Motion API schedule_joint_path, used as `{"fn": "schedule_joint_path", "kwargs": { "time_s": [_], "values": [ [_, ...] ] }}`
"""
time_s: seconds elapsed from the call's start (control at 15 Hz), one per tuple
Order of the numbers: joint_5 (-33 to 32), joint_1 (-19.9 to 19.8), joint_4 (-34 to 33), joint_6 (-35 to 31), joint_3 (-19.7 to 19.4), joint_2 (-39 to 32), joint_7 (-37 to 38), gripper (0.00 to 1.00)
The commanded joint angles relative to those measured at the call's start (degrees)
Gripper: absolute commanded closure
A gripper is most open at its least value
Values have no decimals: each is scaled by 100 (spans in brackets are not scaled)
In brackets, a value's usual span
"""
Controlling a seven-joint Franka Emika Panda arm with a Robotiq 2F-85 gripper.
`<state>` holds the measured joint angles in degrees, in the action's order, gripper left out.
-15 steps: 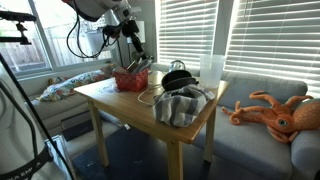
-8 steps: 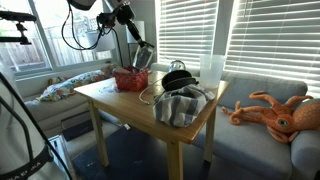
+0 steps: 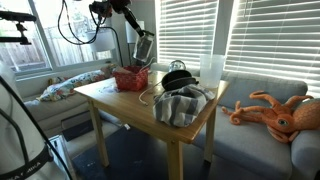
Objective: Remove the sachet pouch from the red basket and put it in the sunglasses pouch
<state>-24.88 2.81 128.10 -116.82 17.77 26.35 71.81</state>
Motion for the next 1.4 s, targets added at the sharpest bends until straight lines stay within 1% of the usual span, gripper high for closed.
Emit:
{"fn": "schedule_joint_path", "kwargs": {
  "time_s": [0.0,0.2,0.33,0.6,0.87,0.93,1.07,1.33],
  "values": [
    [-353,-254,-8,407,41,362,298,100],
    [-644,-483,3,755,38,527,524,100],
    [-847,-620,8,915,-5,504,682,100],
    [-1117,-854,41,1112,-244,223,984,100],
    [-1198,-936,40,1265,-505,-202,1119,100],
    [-1248,-935,45,1205,-562,-298,1222,100],
    [-1365,-880,59,881,-682,-455,1417,100],
    [-1678,-849,39,299,-793,-729,1903,100]
  ]
}}
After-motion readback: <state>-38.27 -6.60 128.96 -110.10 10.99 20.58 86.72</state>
